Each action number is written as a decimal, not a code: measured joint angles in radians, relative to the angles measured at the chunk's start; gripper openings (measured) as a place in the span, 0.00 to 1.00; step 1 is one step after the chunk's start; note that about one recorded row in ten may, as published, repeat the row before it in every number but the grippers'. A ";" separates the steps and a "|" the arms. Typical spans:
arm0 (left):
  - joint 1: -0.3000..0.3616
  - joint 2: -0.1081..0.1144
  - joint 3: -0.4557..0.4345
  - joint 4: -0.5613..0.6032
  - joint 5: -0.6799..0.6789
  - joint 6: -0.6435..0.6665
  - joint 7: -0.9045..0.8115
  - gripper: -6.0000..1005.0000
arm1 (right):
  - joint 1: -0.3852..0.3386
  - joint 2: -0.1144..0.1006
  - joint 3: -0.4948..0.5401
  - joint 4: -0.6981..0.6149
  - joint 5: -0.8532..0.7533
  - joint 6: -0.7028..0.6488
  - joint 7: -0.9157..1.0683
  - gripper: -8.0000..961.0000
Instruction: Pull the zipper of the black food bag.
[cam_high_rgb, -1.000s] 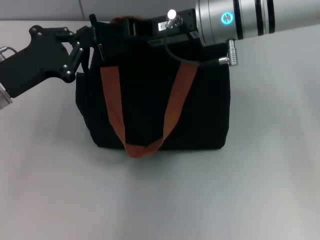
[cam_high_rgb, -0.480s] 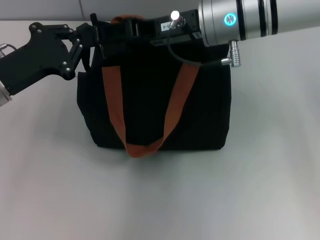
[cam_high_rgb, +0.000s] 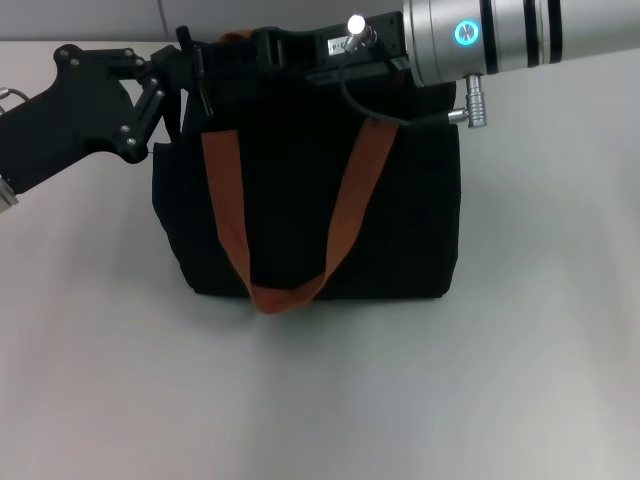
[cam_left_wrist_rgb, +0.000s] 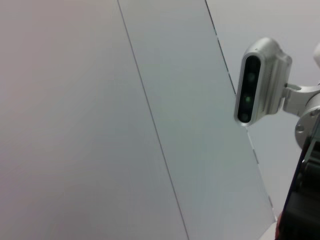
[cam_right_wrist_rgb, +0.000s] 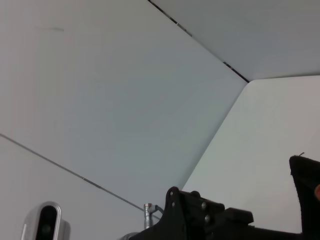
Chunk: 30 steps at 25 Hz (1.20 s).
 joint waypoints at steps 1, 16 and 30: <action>-0.002 0.000 0.001 0.000 0.000 0.001 0.000 0.03 | 0.002 0.001 -0.003 0.000 0.000 0.001 -0.001 0.85; -0.021 -0.006 -0.002 -0.002 0.000 -0.031 -0.020 0.03 | -0.001 0.006 -0.017 -0.002 0.011 -0.007 -0.004 0.85; -0.015 -0.005 -0.003 -0.001 0.000 -0.026 -0.020 0.03 | -0.002 0.003 -0.023 0.001 0.003 0.005 0.000 0.59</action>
